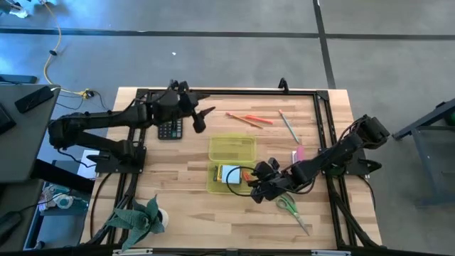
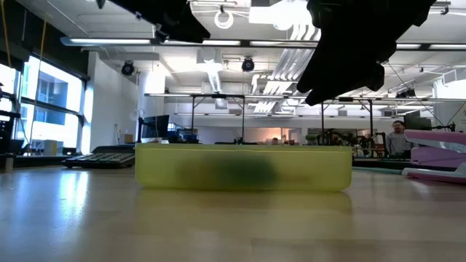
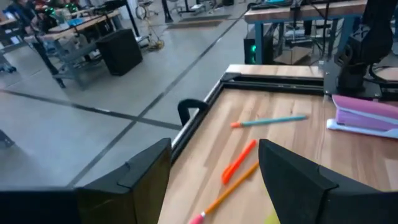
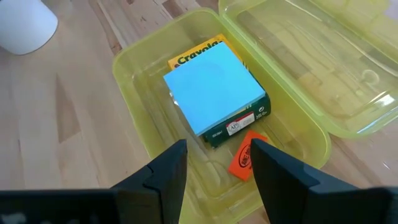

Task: Pack school essentials
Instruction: Put the orange pencil into the yellow supply box

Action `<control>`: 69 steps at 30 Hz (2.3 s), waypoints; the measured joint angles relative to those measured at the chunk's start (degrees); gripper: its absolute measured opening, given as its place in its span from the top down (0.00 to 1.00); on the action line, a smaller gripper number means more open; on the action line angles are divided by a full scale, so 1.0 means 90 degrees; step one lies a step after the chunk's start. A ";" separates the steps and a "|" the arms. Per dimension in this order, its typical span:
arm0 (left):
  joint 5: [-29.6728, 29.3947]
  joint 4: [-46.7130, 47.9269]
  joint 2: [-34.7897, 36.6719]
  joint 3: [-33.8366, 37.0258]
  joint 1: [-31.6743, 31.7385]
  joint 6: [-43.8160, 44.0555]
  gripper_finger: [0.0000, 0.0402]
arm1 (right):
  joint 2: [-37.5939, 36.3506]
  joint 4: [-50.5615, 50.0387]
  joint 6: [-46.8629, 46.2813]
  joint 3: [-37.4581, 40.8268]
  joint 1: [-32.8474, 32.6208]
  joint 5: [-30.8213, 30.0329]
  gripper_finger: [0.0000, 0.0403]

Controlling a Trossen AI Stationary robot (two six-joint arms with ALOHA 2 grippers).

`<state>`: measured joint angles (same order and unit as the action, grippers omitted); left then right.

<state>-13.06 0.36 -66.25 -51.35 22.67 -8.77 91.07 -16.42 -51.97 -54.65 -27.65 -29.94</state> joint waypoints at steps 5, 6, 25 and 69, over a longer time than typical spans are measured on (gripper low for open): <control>0.0627 0.0729 -0.0632 -0.0719 0.0450 -0.0320 0.43 | 0.0000 -0.0015 -0.0002 0.0000 0.0001 0.0005 0.59; 0.0720 0.0951 -0.0798 -0.0888 0.0531 -0.0376 0.43 | 0.0000 -0.0013 -0.0002 0.0000 0.0001 0.0014 0.59; 0.1616 0.3502 -0.3989 -0.3298 0.1246 -0.1777 0.43 | 0.0000 -0.0120 0.0165 0.0000 -0.0011 0.0195 0.59; 0.2415 0.2707 -0.5297 -0.3476 0.1812 -0.2705 0.43 | -0.1192 -0.1873 0.0783 0.0000 0.0827 -0.0509 0.59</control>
<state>8.67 24.72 -113.92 -82.63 38.98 -33.11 80.34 -33.28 -44.93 -54.65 -20.21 -34.52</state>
